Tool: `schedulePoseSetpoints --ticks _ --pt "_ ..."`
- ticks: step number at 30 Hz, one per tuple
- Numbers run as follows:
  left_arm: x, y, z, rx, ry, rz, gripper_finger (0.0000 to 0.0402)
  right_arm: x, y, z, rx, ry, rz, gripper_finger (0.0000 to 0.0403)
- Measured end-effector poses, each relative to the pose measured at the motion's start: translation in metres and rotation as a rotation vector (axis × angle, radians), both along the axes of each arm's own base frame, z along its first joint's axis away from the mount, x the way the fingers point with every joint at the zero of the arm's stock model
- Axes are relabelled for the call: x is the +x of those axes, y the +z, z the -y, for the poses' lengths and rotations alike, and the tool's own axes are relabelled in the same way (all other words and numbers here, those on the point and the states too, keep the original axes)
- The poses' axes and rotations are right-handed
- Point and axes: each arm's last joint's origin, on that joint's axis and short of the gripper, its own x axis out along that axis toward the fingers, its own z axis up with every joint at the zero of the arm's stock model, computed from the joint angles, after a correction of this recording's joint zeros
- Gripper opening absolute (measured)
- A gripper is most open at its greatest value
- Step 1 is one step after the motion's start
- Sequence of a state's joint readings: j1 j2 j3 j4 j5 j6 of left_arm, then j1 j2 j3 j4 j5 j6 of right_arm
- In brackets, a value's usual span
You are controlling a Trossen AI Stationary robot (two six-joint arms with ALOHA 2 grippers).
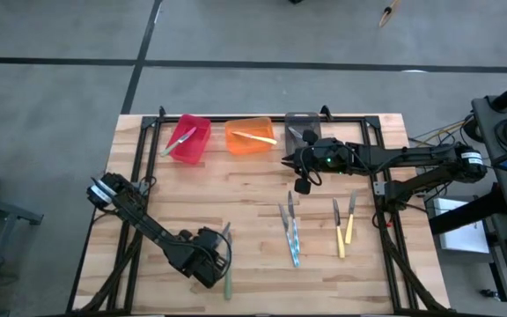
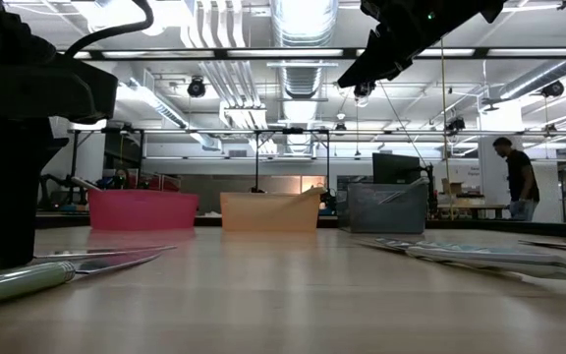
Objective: Sort silverware by color (type)
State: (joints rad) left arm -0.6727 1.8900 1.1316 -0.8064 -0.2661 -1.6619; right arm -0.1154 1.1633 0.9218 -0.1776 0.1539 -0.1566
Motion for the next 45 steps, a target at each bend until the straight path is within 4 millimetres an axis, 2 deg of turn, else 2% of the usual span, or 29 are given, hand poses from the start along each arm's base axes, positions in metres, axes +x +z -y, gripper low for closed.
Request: schedulePoseSetpoints --ticks 9,14,30,45 --pt "0.0 0.0 0.0 0.003 0.004 -0.001 0.0049 0.0 0.0 0.0 0.0 0.0 0.0 0.0043" --pt "0.0 0.0 0.0 0.003 0.024 0.006 0.0017 0.0 0.0 0.0 0.0 0.0 0.0 0.0043" --pt "-0.002 0.006 -0.002 0.004 0.05 0.031 0.0014 0.0 0.0 0.0 0.0 0.0 -0.002 0.0043" --pt "-0.012 0.045 -0.012 -0.001 0.038 0.095 0.0013 -0.001 -0.004 0.0 -0.009 0.005 -0.02 0.0043"
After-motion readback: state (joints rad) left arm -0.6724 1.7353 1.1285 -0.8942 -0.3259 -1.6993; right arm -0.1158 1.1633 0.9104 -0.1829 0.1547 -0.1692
